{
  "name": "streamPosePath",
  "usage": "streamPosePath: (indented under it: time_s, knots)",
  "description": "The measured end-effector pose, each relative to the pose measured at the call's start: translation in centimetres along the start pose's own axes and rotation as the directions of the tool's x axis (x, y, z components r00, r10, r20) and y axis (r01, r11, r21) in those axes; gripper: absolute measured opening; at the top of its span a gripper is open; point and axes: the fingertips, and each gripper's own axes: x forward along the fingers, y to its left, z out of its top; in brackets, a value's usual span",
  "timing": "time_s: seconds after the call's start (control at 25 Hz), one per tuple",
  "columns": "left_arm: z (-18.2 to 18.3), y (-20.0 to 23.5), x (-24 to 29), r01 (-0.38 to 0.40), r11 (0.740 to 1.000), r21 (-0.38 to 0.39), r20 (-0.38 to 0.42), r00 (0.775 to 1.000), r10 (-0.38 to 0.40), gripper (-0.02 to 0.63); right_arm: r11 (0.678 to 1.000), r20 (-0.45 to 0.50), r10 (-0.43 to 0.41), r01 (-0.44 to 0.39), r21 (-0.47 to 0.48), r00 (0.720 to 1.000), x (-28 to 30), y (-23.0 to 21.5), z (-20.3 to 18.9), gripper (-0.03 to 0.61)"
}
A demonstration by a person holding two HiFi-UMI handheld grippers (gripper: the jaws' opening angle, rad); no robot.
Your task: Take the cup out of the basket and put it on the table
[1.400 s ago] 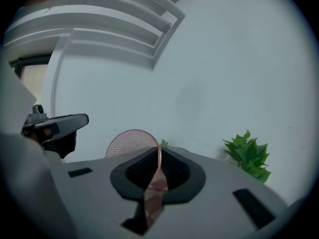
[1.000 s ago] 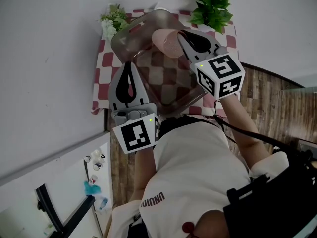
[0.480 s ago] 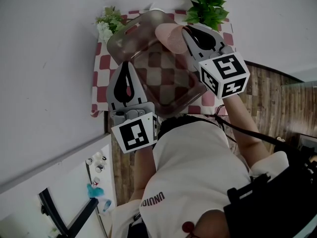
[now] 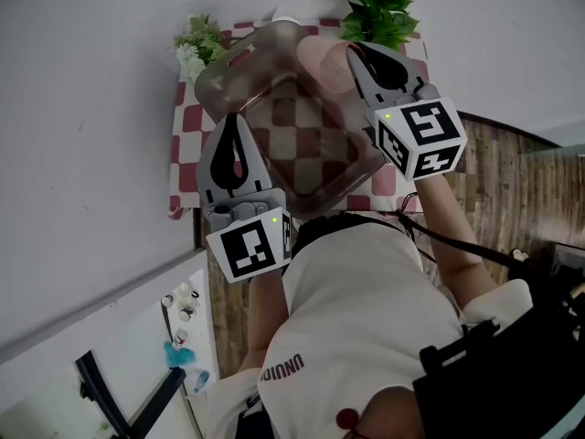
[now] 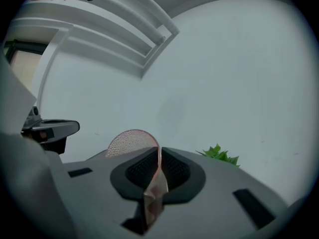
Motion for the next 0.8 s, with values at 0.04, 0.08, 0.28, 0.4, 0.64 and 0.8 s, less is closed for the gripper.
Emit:
streamPosePath:
  time_s: [0.04,0.08,0.28,0.4,0.64,0.8]
  knots:
    - [0.0,-0.1,0.0,0.003,1.000,0.000,-0.001,1.000,-0.003,0.012,1.000,0.001,-0.007,0.007,0.002,1.000,-0.1,-0.3,0.0,0.035]
    - [0.0,-0.1,0.1,0.005,1.000,0.001,-0.002,1.000,-0.005,0.012,1.000,0.001,-0.014,0.014,0.004,1.000,-0.2,-0.5,0.0,0.035]
    - [0.0,-0.4,0.2,0.012,1.000,0.005,-0.003,1.000,-0.012,0.012,0.999,0.003,-0.041,0.041,0.014,0.999,-0.7,-1.5,-0.2,0.035]
    - [0.1,-0.5,0.4,0.018,1.000,0.005,-0.002,1.000,-0.018,0.012,0.998,0.000,-0.054,0.054,0.015,0.999,-0.8,-2.0,-0.3,0.035]
    - [0.1,-0.8,0.6,0.033,0.999,0.005,0.001,0.999,-0.033,0.012,0.995,-0.002,-0.092,0.092,0.024,0.996,-1.3,-3.1,-0.6,0.035]
    - [0.1,-1.1,0.7,0.045,0.999,0.005,0.001,0.999,-0.045,0.012,0.993,-0.006,-0.112,0.112,0.034,0.994,-1.6,-3.8,-0.8,0.035]
